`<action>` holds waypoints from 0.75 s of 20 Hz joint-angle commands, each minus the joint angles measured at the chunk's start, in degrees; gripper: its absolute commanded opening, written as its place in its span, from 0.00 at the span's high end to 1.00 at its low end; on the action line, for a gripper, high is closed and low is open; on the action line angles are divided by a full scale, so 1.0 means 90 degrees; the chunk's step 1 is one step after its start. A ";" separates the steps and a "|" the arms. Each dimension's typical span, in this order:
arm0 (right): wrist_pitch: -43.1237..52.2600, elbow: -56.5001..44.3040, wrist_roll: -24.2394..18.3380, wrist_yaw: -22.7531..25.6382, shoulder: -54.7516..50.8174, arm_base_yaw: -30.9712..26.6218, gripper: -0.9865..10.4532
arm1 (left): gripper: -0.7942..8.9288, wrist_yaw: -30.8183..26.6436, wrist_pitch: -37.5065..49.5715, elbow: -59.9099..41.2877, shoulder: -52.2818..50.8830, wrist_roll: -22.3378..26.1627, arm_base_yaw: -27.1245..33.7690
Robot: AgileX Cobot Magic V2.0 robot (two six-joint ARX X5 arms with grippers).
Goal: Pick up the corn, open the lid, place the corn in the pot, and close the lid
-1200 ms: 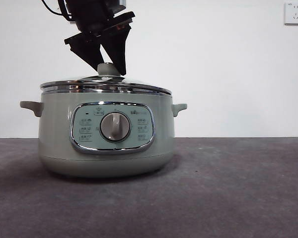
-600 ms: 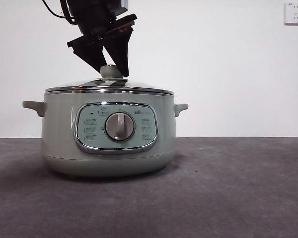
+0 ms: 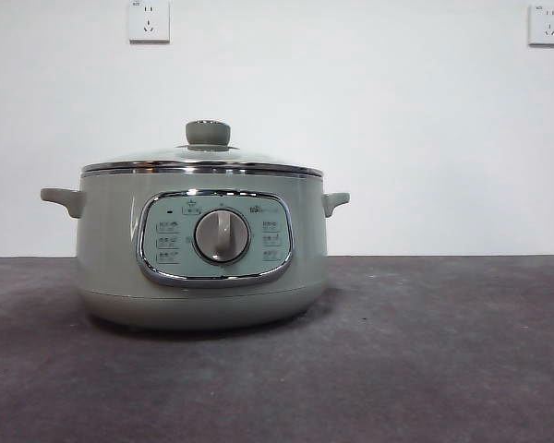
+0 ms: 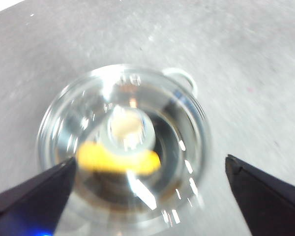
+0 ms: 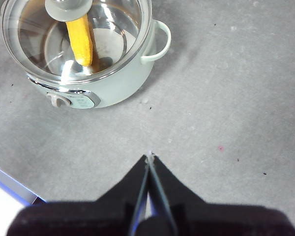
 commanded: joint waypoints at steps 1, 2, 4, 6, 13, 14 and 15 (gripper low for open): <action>0.0032 -0.0058 -0.0005 0.0000 -0.0005 -0.0002 0.92 | 0.92 0.0019 -0.0333 -0.0024 -0.0527 -0.0027 -0.0019; 0.0032 -0.0058 -0.0002 0.0002 -0.0005 -0.0005 0.92 | 0.92 0.0019 -0.0427 -0.0024 -0.0763 -0.0027 -0.0019; 0.0032 -0.0058 -0.0002 0.0002 -0.0005 -0.0005 0.92 | 0.92 0.0019 -0.0539 -0.0022 -0.1173 -0.0049 -0.0019; 0.0032 -0.0056 -0.0002 0.0002 -0.0005 -0.0005 0.92 | 0.92 0.0019 -0.0503 -0.0024 -0.1464 -0.0049 -0.0019; 0.0032 -0.0056 -0.0002 0.0002 -0.0005 -0.0005 0.92 | 0.92 0.0017 -0.0469 -0.0022 -0.1654 -0.0046 -0.0019; 0.0032 -0.0056 -0.0002 0.0002 -0.0005 -0.0005 0.92 | 0.92 0.0019 -0.0529 -0.0024 -0.1651 -0.0046 -0.0019; 0.0032 -0.0056 -0.0002 0.0002 -0.0005 -0.0005 0.92 | 0.92 -0.0102 -0.0588 -0.0024 -0.1625 0.0408 -0.0012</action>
